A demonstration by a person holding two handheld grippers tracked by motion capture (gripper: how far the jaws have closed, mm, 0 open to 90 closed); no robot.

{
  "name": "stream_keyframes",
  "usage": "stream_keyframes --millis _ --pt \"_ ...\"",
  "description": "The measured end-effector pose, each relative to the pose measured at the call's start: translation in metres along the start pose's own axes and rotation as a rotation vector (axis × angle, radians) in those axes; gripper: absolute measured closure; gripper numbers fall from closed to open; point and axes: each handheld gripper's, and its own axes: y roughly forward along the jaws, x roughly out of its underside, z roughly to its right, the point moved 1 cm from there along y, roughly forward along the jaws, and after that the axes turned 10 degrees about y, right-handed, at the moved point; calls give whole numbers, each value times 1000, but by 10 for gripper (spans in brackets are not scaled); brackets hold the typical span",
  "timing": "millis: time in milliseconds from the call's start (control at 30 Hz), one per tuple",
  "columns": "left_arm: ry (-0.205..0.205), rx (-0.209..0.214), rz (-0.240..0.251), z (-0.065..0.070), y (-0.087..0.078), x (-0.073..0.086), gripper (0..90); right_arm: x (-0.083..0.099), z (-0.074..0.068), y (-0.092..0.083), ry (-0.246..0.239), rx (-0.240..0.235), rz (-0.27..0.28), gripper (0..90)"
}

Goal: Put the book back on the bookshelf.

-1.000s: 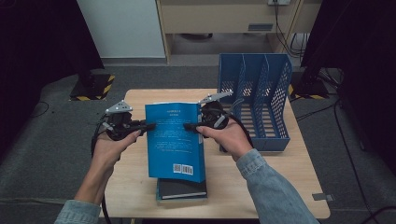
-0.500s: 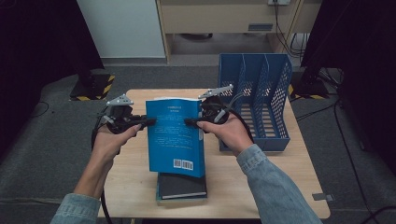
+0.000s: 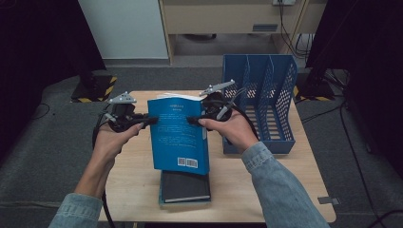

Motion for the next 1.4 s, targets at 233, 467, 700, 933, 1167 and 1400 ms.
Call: stream_keyframes --millis 233,467,700,933,1167,1400 --pt "4 -18 14 -4 0 -4 756 -6 -2 0 -24 22 12 565" --pt "-6 -61 24 -19 8 -20 756 -23 8 4 -37 52 87 586" --pt "4 -65 30 -25 12 -23 755 -28 14 8 -36 62 105 586" --pt "27 -47 51 -8 -2 -15 752 -17 2 -2 -75 49 84 586" --pt "47 -37 64 7 -10 -11 750 -4 -5 -14 -90 30 80 581" --pt "56 -26 82 15 -14 -5 749 -9 -12 -19 -131 -29 36 541"
